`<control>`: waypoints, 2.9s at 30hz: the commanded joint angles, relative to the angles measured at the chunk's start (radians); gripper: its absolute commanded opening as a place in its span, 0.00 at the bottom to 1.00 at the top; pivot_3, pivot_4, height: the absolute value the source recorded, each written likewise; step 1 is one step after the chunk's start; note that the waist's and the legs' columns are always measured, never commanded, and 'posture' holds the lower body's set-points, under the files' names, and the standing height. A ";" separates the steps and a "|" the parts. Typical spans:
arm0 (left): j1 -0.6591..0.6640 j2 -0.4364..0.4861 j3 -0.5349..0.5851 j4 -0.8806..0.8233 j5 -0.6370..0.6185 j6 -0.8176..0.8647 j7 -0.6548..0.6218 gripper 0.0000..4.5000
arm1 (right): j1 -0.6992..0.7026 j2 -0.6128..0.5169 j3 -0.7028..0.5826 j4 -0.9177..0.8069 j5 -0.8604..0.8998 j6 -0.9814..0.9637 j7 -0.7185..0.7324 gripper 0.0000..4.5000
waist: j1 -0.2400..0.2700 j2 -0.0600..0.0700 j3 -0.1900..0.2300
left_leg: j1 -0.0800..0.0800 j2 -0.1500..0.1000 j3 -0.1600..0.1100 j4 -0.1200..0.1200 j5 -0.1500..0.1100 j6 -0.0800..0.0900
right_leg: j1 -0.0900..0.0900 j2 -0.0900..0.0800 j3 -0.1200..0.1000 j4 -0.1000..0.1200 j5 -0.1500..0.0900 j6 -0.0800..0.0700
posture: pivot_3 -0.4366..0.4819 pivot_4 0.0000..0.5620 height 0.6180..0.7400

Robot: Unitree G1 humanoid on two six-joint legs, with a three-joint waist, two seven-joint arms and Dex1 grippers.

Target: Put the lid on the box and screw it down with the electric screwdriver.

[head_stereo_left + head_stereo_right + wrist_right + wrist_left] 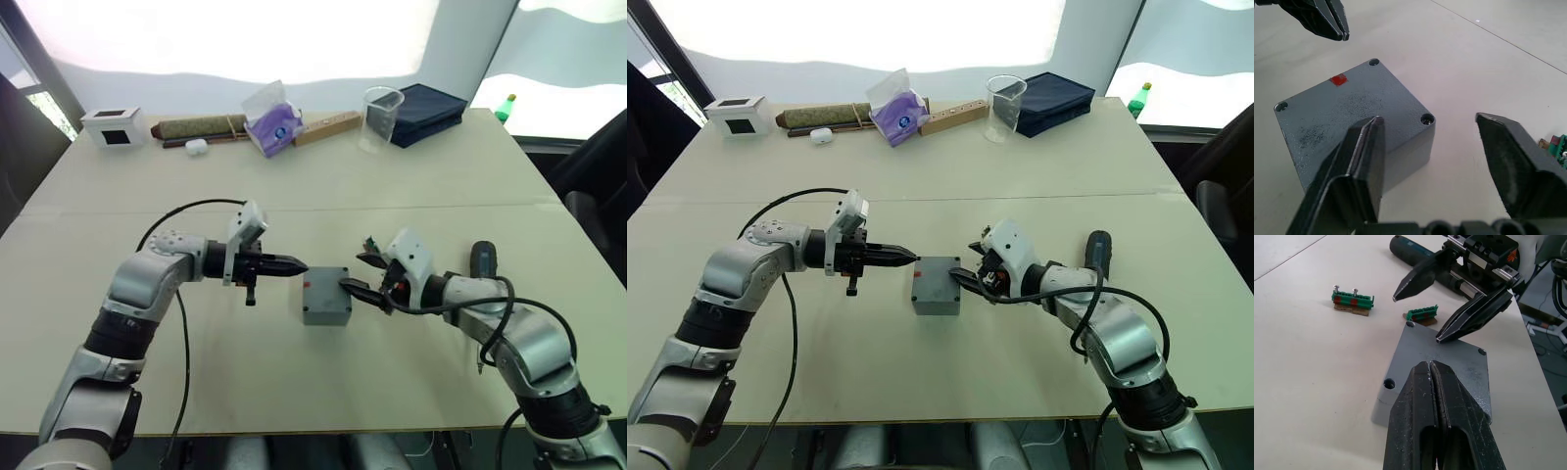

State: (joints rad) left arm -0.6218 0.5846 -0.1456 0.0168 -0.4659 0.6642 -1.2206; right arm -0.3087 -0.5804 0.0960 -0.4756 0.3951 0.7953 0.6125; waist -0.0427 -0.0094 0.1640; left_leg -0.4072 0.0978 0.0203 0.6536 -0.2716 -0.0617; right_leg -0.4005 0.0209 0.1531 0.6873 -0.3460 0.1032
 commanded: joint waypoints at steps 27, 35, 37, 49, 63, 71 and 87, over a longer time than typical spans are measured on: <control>-0.188 -0.125 -0.147 0.002 0.057 -0.281 -0.216 0.00 | -0.193 -0.660 -0.334 0.660 1.082 0.819 -0.621 1.00 | -0.014 0.000 0.000 | 0.000 0.000 0.002 -0.001 -0.002 0.004 | 0.001 0.000 0.004 -0.003 0.000 0.000 | 0.48 0.27 1.00; -0.154 -0.106 -0.133 -0.050 0.045 -0.234 -0.162 0.00 | -0.262 -0.624 -0.207 0.709 1.144 0.819 -0.658 1.00 | -0.005 0.000 0.000 | 0.000 0.000 0.002 0.000 -0.002 0.003 | 0.001 0.000 0.004 -0.003 0.000 0.000 | 0.48 0.27 1.00; -0.150 -0.105 -0.129 -0.056 0.043 -0.225 -0.146 0.00 | -0.274 -0.618 -0.181 0.715 1.135 0.819 -0.658 1.00 | -0.002 0.000 0.000 | 0.000 0.000 0.002 -0.001 -0.002 0.003 | 0.000 0.000 0.004 -0.003 0.000 0.000 | 0.48 0.27 1.00; -0.086 -0.094 -0.094 -0.149 0.018 -0.141 -0.041 0.00 | -0.278 -0.510 -0.024 0.740 0.870 0.819 -0.574 0.94 | -0.002 -0.006 -0.003 | 0.001 0.000 0.002 0.001 -0.002 0.004 | 0.003 0.000 0.003 -0.003 0.000 0.000 | 0.48 0.27 1.00; -0.069 -0.100 -0.087 -0.166 0.015 -0.126 0.003 0.00 | -0.326 -0.482 0.173 0.695 0.445 0.769 -0.263 0.47 | 0.001 -0.029 -0.018 | 0.012 0.000 0.002 0.000 -0.006 0.010 | 0.014 0.000 0.003 -0.005 0.000 0.000 | 0.48 0.27 1.00; -0.106 -0.099 -0.062 -0.085 0.019 -0.137 -0.002 0.00 | -0.514 -0.510 0.055 0.637 0.329 0.646 -0.158 0.47 | 0.000 -0.021 -0.012 | 0.014 0.000 0.002 0.000 -0.006 0.010 | 0.015 0.000 0.003 -0.006 0.000 0.000 | 0.48 0.27 1.00; -0.114 -0.076 -0.053 0.052 0.079 -0.177 0.015 0.00 | -0.305 0.041 -0.412 -0.135 0.353 0.046 -0.315 0.47 | 0.007 0.001 -0.003 | -0.004 0.000 0.004 -0.005 -0.002 0.003 | -0.011 0.000 0.005 -0.002 -0.002 -0.003 | 0.48 0.27 1.00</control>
State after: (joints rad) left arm -0.7298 0.5040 -0.2140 0.0689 -0.3983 0.5131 -1.2056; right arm -0.6244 -0.5486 -0.3144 -0.5051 0.7516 0.9186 0.2927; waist -0.0354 -0.0081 0.1607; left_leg -0.4108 0.0977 0.0248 0.6485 -0.2727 -0.0596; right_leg -0.4112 0.0200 0.1575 0.6851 -0.3481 0.1001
